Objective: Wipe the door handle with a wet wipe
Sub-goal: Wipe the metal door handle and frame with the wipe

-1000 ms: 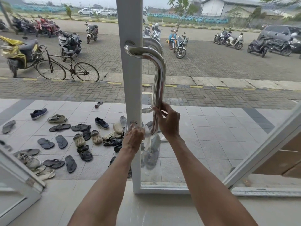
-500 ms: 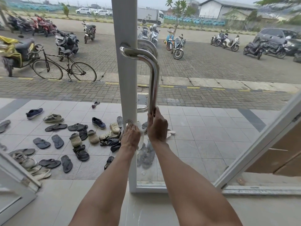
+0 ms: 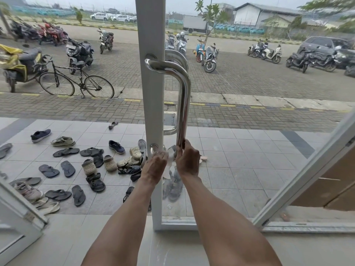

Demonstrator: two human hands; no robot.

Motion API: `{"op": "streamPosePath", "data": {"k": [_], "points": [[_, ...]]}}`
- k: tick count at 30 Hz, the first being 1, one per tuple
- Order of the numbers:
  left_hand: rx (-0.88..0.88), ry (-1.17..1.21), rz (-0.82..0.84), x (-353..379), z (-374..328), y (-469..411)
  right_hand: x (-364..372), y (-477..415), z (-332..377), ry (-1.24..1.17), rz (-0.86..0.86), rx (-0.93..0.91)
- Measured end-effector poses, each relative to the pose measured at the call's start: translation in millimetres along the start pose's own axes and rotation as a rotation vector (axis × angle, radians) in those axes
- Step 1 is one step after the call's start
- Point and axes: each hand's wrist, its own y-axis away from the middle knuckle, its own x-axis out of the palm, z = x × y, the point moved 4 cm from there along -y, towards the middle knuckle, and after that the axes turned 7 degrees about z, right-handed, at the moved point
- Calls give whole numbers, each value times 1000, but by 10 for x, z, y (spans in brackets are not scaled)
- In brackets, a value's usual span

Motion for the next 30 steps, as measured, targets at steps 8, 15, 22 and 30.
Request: {"op": "streamPosePath", "data": {"k": [8, 15, 22, 30], "points": [[-161, -18, 79, -36, 153, -142, 1, 30, -7, -66, -72, -73], [32, -43, 44, 111, -87, 21, 2, 26, -32, -31, -31, -74], [-181, -64, 137, 87, 158, -90, -18, 2, -60, -7, 6, -108], [-260, -45, 118, 199, -43, -14, -8, 8, -74, -6, 7, -116]]}}
